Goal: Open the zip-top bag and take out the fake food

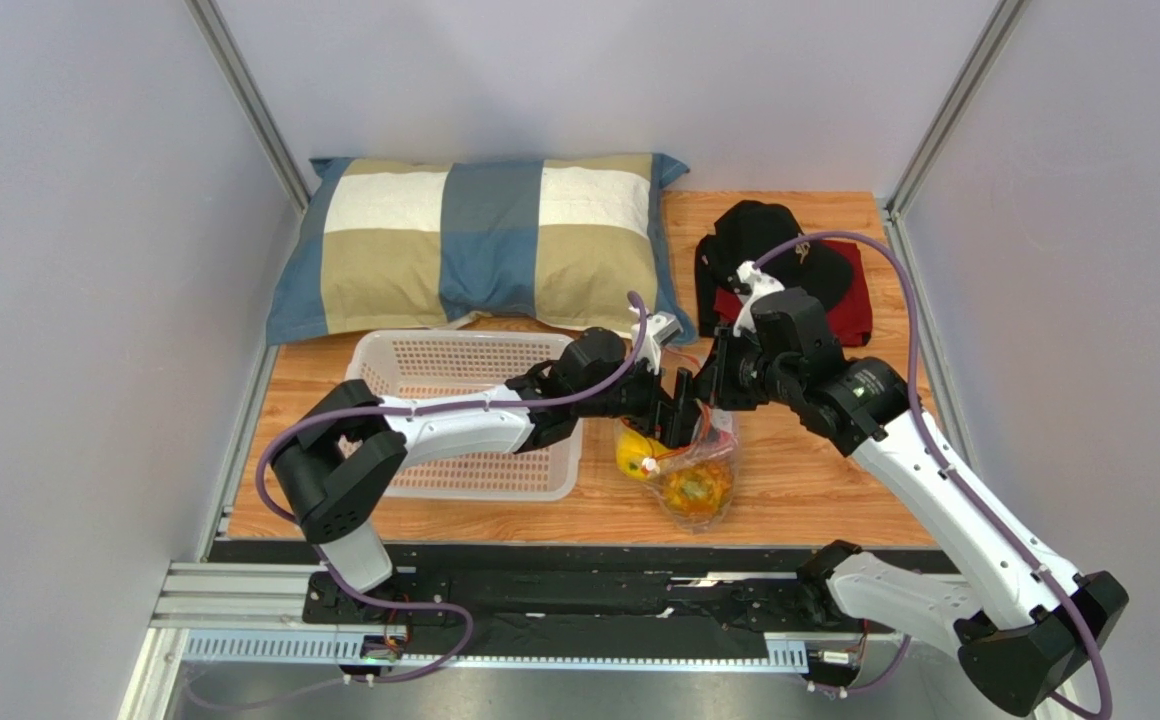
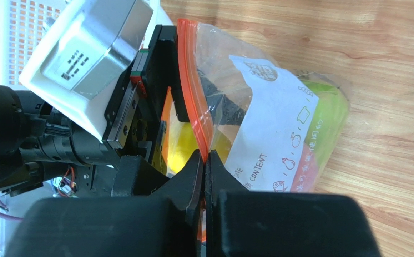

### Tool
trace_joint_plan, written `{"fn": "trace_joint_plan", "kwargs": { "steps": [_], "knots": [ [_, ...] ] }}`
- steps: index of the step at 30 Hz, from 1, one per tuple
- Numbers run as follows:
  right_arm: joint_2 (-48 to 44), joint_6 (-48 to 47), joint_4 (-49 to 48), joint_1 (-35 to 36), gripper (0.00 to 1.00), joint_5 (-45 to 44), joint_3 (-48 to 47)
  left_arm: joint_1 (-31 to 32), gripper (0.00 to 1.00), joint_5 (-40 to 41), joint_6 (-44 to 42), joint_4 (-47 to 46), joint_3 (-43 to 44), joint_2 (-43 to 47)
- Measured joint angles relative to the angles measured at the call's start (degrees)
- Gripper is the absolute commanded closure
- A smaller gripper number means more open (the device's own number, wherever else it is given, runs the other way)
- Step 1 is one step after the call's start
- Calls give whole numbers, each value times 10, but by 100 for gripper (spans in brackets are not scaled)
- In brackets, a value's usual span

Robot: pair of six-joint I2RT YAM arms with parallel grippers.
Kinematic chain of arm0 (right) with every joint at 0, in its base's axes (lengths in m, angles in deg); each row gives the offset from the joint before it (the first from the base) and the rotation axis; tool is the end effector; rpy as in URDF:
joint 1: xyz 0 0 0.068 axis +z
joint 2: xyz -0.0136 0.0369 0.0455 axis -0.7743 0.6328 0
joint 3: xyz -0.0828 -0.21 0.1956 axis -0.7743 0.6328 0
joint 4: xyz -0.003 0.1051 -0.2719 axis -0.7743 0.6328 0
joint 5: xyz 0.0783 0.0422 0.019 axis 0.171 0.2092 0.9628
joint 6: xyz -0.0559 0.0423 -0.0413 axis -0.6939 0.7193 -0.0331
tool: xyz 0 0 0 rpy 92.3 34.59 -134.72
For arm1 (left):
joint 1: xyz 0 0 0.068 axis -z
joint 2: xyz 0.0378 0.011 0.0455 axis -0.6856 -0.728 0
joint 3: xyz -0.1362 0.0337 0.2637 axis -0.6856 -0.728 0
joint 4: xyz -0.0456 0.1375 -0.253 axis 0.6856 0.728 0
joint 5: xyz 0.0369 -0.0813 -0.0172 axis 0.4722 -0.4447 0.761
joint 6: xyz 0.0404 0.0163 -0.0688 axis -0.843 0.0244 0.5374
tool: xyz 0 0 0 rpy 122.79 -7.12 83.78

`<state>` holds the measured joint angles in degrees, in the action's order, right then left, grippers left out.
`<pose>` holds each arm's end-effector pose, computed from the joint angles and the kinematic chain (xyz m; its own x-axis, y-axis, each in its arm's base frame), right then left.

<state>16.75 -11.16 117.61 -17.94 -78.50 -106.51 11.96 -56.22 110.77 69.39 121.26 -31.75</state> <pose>0.2050 0.1387 0.3417 -0.7898 0.0599 -0.6104 -0.2379 0.8874 0.3949 0.2275 -0.3745 0.2240 -0.7469 0.0797 -0.6602 0.6386 0.3627 -0.6787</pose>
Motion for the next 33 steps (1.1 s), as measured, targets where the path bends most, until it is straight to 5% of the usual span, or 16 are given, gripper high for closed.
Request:
{"fn": "trace_joint_plan", "kwargs": {
  "steps": [12,18,19,22,24,28,33],
  "knots": [
    [-15,16,-22,-12,100,-10,44,-2,5,-79,74,-144,0,-98],
    [-27,23,-27,-14,100,-20,51,-1,47,-83,102,-201,-1,-117],
    [-31,24,-26,-14,100,-22,52,1,61,-80,102,-203,-1,-116],
    [-48,27,-21,-13,100,-18,52,3,71,-60,91,-193,-1,-111],
    [-56,28,-11,-7,100,-14,50,3,67,-42,70,-156,0,-97],
    [-66,18,17,-2,100,-14,36,5,28,-9,3,-27,17,-48],
    [-73,6,30,-2,100,-14,30,22,18,22,-82,104,63,-9]
  ]
}}
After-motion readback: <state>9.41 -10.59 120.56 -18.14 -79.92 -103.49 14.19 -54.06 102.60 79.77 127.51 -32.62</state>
